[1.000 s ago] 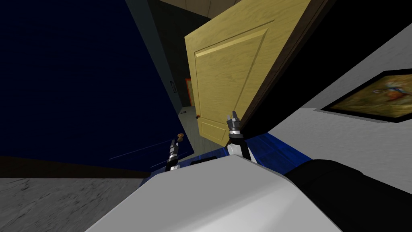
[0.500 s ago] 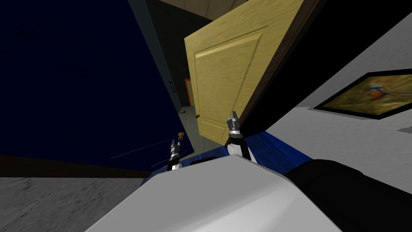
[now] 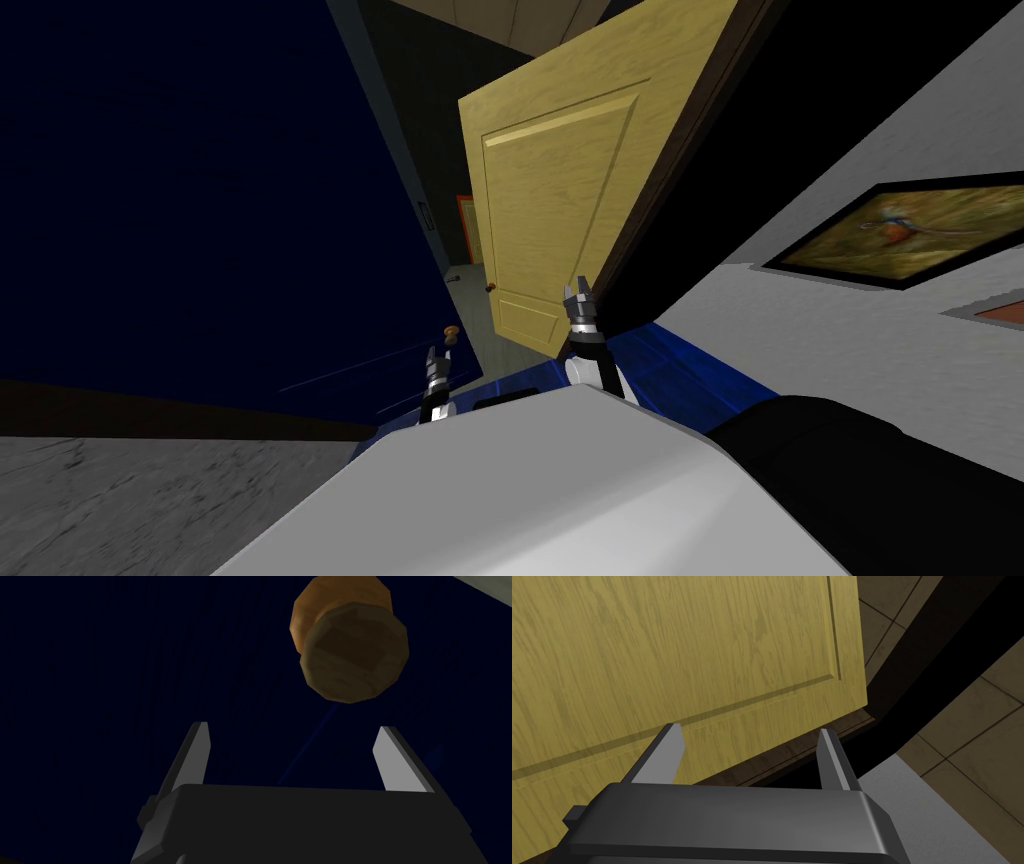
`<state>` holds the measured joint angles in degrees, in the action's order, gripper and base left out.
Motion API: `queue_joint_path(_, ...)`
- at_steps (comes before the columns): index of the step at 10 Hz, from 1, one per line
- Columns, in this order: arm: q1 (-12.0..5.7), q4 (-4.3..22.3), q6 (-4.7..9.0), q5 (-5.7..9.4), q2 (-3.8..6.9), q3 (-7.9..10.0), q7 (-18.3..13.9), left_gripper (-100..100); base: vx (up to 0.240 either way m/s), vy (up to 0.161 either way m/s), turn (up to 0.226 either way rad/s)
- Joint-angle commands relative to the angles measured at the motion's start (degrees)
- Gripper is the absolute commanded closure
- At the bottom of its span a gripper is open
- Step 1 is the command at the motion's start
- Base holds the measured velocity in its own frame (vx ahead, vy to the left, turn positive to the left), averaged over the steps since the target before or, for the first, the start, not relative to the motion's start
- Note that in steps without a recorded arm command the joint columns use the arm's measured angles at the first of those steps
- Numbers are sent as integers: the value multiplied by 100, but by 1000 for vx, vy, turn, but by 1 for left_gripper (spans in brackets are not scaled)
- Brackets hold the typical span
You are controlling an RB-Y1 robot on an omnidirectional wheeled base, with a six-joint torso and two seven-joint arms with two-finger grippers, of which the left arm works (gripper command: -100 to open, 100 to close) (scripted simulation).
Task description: Push the door open
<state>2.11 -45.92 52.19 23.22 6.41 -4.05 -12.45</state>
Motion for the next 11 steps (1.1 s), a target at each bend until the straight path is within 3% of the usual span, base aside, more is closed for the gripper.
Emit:
queue_joint_path(1, -33, 12, -11, 92, -52, -28, -286, -100, -42, 9, -38)
queue_joint_path(11, -208, 99, -55, 553, -321, -167, -1713, -100, -48, 19, -35)
